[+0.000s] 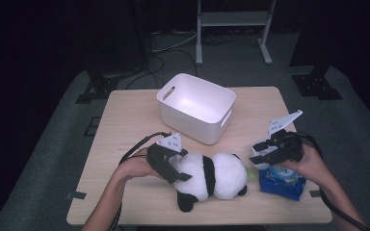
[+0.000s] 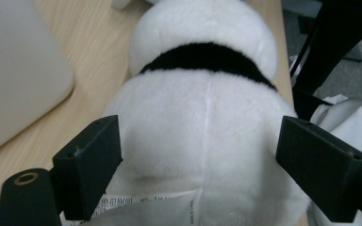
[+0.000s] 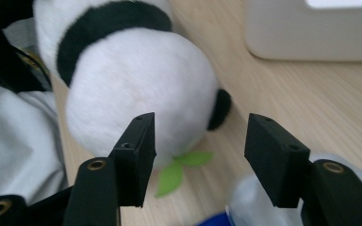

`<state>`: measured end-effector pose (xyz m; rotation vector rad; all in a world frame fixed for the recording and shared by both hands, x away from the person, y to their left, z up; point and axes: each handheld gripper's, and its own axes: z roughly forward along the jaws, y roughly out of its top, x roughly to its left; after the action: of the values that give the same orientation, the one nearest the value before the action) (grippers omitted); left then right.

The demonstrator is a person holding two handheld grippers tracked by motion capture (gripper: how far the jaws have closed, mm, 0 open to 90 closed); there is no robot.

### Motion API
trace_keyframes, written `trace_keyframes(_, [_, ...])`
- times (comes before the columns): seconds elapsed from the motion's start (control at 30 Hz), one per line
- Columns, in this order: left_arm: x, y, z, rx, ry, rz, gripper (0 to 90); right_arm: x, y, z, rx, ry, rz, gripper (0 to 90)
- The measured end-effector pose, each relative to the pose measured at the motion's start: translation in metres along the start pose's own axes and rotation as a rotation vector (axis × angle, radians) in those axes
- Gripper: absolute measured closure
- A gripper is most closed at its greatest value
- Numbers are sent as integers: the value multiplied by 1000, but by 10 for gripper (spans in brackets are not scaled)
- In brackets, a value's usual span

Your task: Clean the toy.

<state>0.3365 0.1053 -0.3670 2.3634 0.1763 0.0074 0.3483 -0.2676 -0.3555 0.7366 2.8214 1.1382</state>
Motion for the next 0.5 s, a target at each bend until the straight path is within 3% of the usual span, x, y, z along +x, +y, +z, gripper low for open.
trace_keyframes(0.3, [0, -7, 7, 14, -9, -22, 89, 22, 24, 39, 56, 103, -93, 332])
trace_keyframes(0.4, [0, -10, 7, 4, -3, -26, 93, 26, 28, 55, 102, 112, -116, 310])
trace_keyframes(0.5, [0, -13, 3, -1, 5, -31, 93, 27, 30, 64, 95, 107, -121, 313])
